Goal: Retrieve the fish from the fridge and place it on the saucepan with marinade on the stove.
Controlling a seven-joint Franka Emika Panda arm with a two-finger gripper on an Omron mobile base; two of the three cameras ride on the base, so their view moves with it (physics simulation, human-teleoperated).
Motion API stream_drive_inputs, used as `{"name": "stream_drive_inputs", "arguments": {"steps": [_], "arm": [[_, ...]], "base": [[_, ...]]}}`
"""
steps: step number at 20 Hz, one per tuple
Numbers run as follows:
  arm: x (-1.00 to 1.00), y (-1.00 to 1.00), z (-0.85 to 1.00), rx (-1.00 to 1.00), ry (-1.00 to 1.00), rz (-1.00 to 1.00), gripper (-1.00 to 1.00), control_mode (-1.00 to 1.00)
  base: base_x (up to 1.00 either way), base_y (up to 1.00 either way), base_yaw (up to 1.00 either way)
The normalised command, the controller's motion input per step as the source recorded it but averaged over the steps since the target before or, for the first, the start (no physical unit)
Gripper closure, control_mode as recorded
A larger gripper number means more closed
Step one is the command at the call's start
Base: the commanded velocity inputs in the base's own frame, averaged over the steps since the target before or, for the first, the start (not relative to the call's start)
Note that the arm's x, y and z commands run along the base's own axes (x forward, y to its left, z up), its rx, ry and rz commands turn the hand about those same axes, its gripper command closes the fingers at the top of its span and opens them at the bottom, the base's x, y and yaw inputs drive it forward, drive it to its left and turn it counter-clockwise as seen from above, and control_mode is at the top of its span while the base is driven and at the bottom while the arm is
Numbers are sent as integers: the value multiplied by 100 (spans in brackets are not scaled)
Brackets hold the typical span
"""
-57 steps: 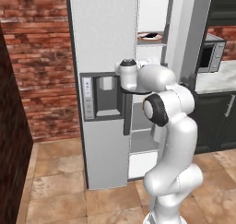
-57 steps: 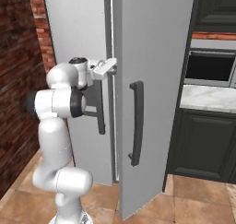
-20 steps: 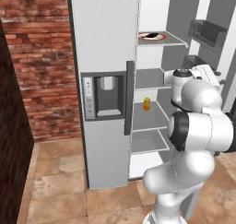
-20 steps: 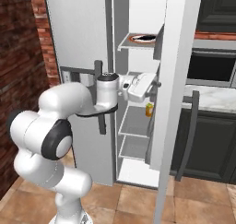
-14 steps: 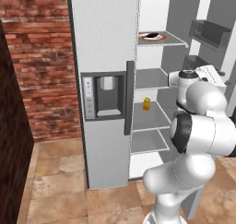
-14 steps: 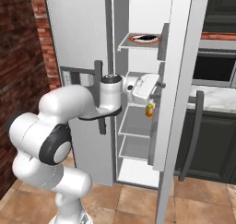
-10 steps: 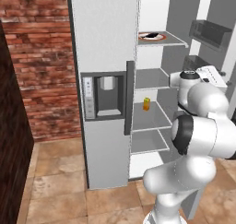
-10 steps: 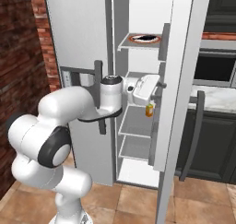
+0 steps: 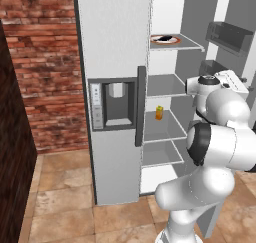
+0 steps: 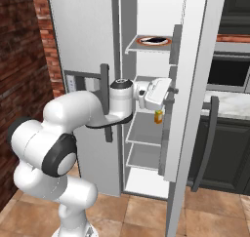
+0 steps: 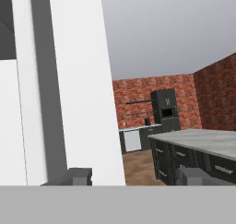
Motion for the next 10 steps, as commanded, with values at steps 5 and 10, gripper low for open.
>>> {"name": "stream_drive_inputs", "arguments": {"steps": [5,10], "arm": [[4,-7,0,0,0,0,-100,-100],[-11,12,0,0,0,2,-100,-100]], "base": [[0,0,0],[0,0,0]]}}
